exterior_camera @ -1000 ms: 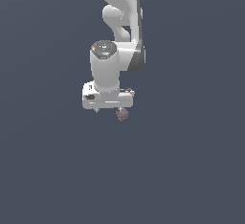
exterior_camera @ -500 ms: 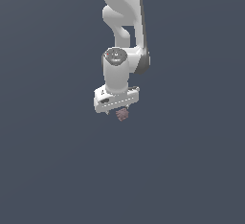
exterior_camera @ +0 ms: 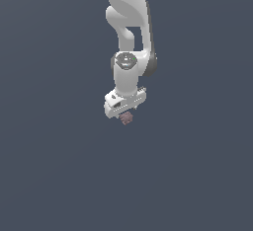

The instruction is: Pick up the object and move it to a goal position.

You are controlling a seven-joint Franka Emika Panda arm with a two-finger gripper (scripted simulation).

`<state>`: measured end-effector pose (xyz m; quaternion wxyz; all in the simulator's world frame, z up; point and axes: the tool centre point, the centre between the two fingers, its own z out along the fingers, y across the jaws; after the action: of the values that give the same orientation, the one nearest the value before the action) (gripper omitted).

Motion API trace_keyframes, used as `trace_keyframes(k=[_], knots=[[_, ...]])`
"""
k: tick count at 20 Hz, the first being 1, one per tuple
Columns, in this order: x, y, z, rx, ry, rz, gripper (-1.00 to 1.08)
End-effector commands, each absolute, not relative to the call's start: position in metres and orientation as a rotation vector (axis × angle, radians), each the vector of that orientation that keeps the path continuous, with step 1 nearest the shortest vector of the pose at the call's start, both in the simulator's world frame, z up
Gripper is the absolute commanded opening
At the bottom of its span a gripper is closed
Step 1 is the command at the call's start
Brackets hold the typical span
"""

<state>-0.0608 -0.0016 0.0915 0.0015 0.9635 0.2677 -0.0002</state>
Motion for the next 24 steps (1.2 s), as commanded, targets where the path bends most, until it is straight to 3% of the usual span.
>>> trace_keyframes(k=[1, 23, 24], knots=[[-0.063, 0.001, 0.089, 3.017, 0.874, 0.000, 1.00], [-0.065, 0.002, 0.038, 3.014, 0.886, 0.000, 1.00], [-0.065, 0.002, 0.038, 3.014, 0.886, 0.000, -1.00]])
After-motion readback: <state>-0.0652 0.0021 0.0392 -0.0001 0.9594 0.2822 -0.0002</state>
